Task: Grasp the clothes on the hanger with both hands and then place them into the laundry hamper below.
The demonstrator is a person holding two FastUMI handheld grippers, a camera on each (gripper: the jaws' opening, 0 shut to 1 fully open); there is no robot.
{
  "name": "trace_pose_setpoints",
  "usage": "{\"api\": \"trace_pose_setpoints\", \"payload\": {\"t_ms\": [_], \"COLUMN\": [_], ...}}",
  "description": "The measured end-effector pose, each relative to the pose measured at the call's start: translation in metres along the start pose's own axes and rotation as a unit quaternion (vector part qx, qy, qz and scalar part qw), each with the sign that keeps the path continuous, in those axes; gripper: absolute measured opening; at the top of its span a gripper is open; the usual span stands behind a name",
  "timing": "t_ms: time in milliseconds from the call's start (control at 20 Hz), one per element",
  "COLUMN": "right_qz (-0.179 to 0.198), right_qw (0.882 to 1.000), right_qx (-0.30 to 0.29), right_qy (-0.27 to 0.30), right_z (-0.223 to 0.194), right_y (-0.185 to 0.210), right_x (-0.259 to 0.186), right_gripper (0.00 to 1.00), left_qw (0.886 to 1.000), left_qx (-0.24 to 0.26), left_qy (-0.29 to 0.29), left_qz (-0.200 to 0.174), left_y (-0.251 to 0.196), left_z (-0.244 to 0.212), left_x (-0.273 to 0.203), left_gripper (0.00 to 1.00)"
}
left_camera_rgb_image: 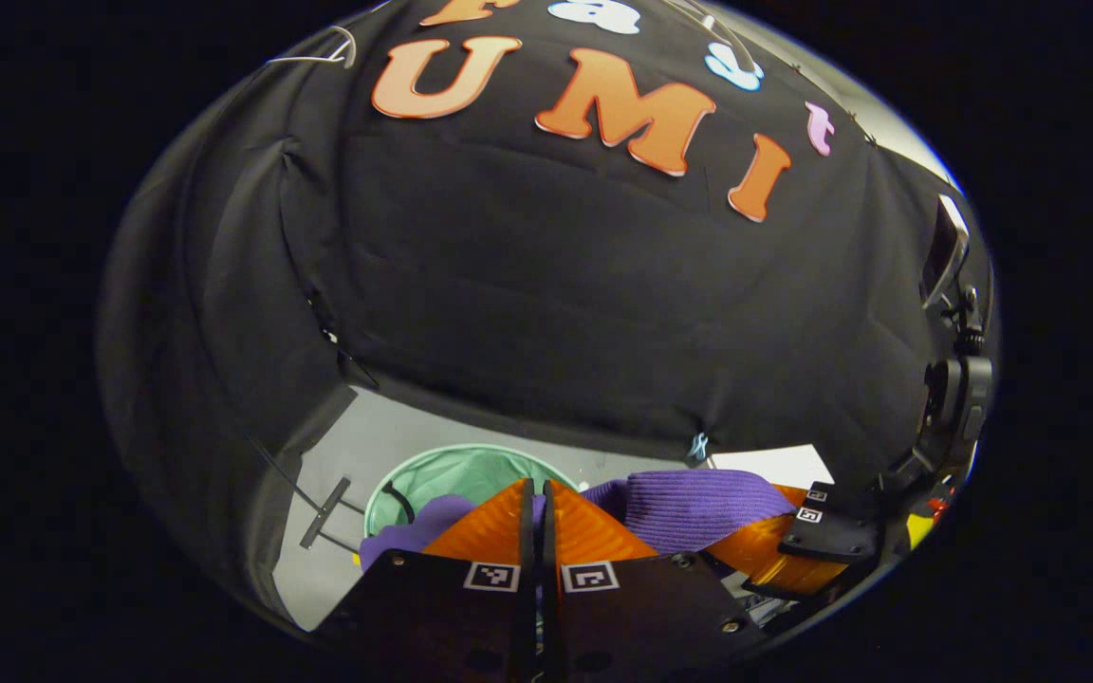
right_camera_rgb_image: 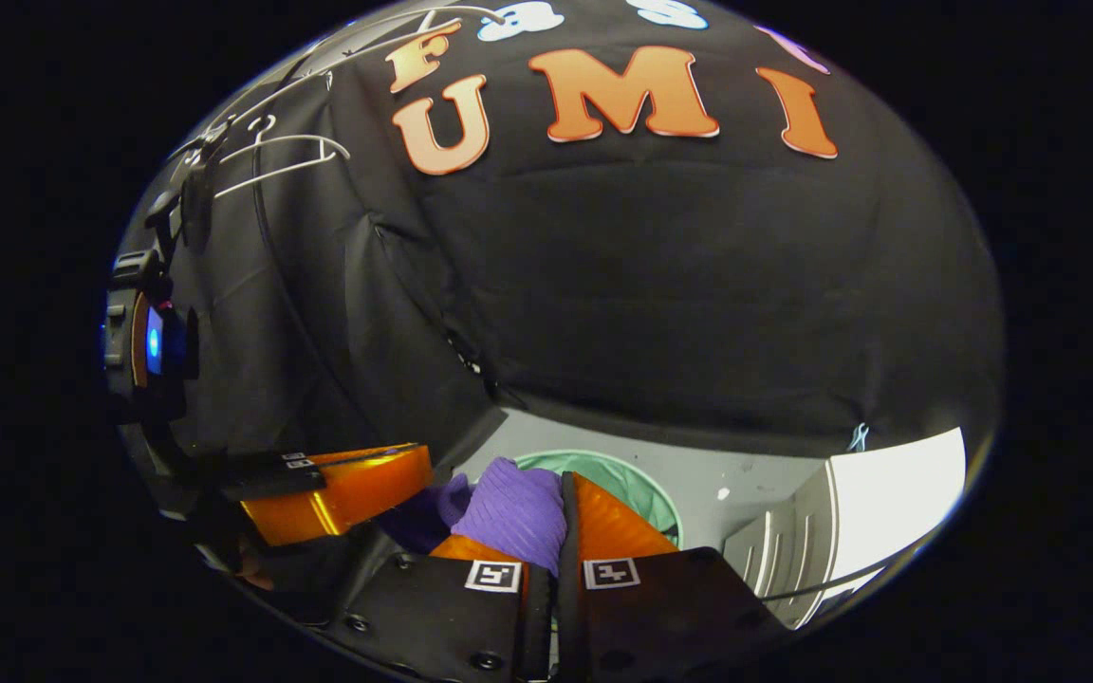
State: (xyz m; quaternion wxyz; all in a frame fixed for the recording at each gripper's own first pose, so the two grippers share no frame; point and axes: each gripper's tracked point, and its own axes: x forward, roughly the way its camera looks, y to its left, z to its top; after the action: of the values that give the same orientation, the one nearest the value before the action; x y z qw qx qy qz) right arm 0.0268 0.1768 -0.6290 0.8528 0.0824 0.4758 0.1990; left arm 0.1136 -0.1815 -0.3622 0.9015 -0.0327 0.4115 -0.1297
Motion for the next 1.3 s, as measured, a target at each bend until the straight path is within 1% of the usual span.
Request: {"api": "trace_pose_setpoints", "payload": {"t_ms": [50,100,150,200,250,300,350,400,450,500,550,600,750,800,850,950,1100,1300], "right_qz": [-0.01,-0.011,-0.004,-0.01,-0.01,-0.014,-0.012,-0.014,-0.018,-0.021,-0.019,-0.018,-0.019,-0.023,-0.027,-0.027,-0.03,-0.044], "right_qw": [1.0,1.0,1.0,0.999,0.998,0.998,0.998,0.998,0.998,0.998,0.998,0.998,0.998,0.999,0.999,1.0,0.998,0.987], "right_qx": [-0.007,-0.005,0.004,0.007,0.014,0.022,0.033,0.04,0.041,0.043,0.045,0.044,0.036,0.031,0.025,0.008,-0.023,-0.043], "right_qy": [0.011,0.021,0.03,0.044,0.052,0.055,0.053,0.048,0.047,0.045,0.045,0.046,0.041,0.038,0.031,0.006,-0.053,-0.151], "right_z": [-0.007,-0.014,-0.022,-0.03,-0.034,-0.036,-0.035,-0.029,-0.025,-0.027,-0.03,-0.031,-0.031,-0.03,-0.026,-0.013,0.025,0.094], "right_y": [-0.007,-0.011,-0.01,-0.016,-0.018,-0.02,-0.02,-0.018,-0.019,-0.023,-0.022,-0.021,-0.014,-0.014,-0.014,-0.009,0.0,0.01], "right_x": [0.004,0.007,0.008,0.01,0.012,0.014,0.014,0.015,0.016,0.013,0.012,0.011,0.008,0.006,0.002,-0.005,-0.032,-0.094], "right_gripper": [0.12,0.13,0.13,0.16,0.39,0.51,0.63,0.75,0.84,0.89,0.99,0.99,0.99,0.99,0.99,0.99,0.99,0.98], "left_qw": [1.0,1.0,1.0,0.999,0.999,0.999,0.998,0.998,0.997,0.996,0.996,0.996,0.997,0.998,0.998,0.998,0.996,0.989], "left_qx": [-0.004,-0.011,-0.013,-0.014,-0.014,-0.018,-0.023,-0.026,-0.025,-0.023,-0.026,-0.032,-0.039,-0.04,-0.042,-0.045,-0.058,-0.079], "left_qy": [0.013,0.02,0.026,0.028,0.034,0.038,0.042,0.047,0.052,0.059,0.06,0.055,0.031,0.022,0.014,0.001,-0.042,-0.119], "left_qz": [-0.003,-0.003,0.006,0.016,0.025,0.03,0.032,0.037,0.052,0.06,0.063,0.061,0.054,0.053,0.052,0.054,0.049,0.04], "left_y": [-0.003,-0.005,-0.003,0.001,0.006,0.009,0.016,0.021,0.027,0.031,0.035,0.034,0.034,0.035,0.034,0.036,0.035,0.032], "left_z": [-0.01,-0.014,-0.017,-0.015,-0.016,-0.021,-0.025,-0.028,-0.03,-0.033,-0.034,-0.03,-0.014,-0.009,-0.006,0.003,0.039,0.107], "left_x": [0.004,0.006,0.004,0.003,0.002,0.003,0.006,0.006,0.003,0.004,0.002,0.0,-0.01,-0.014,-0.017,-0.029,-0.059,-0.102], "left_gripper": [0.04,0.07,0.08,0.05,0.15,0.36,0.38,0.53,0.69,0.84,0.99,0.96,0.96,0.92,0.96,0.96,0.97,0.96]}}
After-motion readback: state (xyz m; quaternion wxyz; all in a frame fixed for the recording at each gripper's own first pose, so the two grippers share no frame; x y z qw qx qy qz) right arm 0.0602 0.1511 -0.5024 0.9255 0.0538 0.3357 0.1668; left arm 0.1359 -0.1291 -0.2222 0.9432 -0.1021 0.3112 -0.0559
